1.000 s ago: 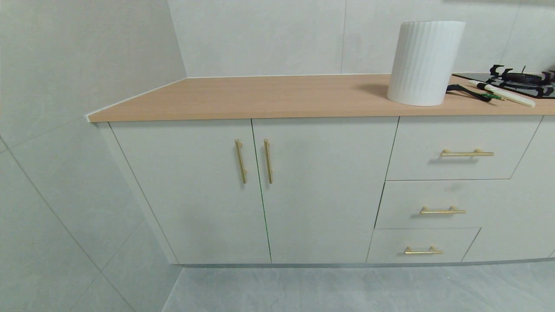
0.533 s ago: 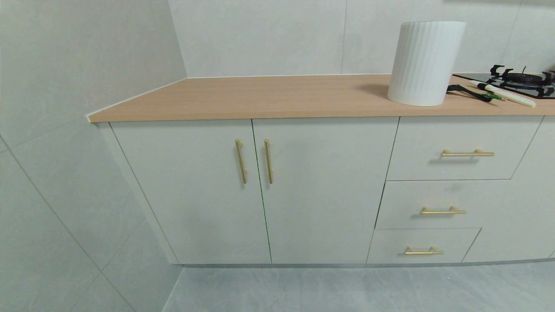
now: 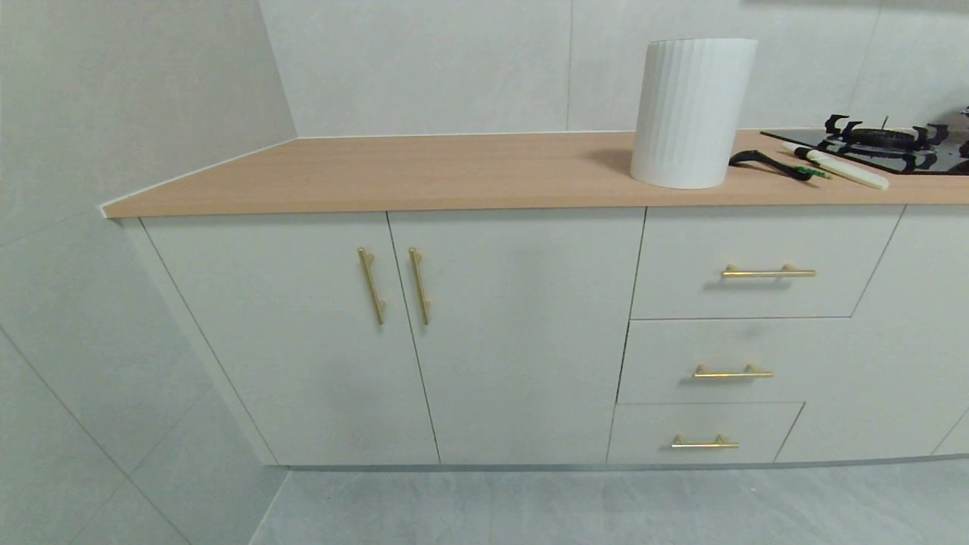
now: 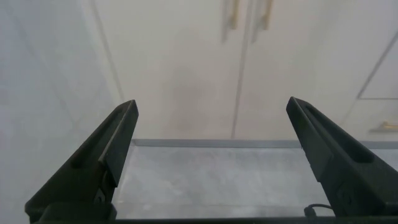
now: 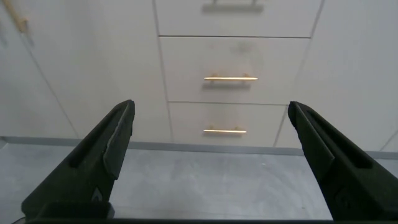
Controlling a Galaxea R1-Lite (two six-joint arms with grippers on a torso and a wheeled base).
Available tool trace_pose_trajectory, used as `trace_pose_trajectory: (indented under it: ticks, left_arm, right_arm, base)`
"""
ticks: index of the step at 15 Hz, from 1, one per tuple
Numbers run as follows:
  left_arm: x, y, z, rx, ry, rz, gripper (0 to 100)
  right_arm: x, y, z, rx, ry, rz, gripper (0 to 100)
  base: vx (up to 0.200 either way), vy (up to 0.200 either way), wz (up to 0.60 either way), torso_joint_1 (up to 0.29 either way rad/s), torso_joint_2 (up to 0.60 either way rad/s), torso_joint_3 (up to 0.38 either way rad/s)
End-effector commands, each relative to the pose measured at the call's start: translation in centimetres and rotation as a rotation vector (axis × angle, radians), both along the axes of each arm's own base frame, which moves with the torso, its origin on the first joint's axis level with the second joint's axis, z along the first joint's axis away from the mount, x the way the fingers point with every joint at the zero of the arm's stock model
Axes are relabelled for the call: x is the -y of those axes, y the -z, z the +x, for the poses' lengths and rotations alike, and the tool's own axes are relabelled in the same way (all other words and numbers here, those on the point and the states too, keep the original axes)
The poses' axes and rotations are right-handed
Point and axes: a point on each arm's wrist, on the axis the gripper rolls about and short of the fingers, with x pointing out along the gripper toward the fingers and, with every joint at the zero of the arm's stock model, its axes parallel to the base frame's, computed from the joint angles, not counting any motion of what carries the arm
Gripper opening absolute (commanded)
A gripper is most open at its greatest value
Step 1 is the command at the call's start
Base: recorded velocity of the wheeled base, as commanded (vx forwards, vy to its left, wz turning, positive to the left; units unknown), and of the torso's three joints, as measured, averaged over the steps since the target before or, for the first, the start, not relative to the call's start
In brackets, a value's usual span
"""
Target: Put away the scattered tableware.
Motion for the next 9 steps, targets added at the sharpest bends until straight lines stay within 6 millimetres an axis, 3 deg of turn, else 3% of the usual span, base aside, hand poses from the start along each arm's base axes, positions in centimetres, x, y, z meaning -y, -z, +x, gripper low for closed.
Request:
trace_pose_trajectory:
  ticks: [1, 5, 9]
  left_arm:
    - [0.0, -0.01, 0.01, -0.001, 0.0, -0.001, 100]
    - [0.0, -0.01, 0.01, -0.001, 0.0, -0.002, 100]
    - [0.0, -0.01, 0.01, -0.001, 0.0, -0.002, 100]
  right_arm:
    - [0.0, 0.0, 0.02, -0.002, 0.0, -0.001, 100]
    - [0.0, 0.0, 0.02, -0.002, 0.0, -0.001, 100]
    - [0.0, 0.0, 0.02, -0.002, 0.0, 0.001, 100]
  base:
    - [0.0, -0.2, 0.0, -0.002, 0.01, 0.007]
    - [0.0, -0.2, 0.0, 0.002, 0.0, 0.004]
    - [0.0, 0.0, 0.0, 0.0, 0.0, 0.0]
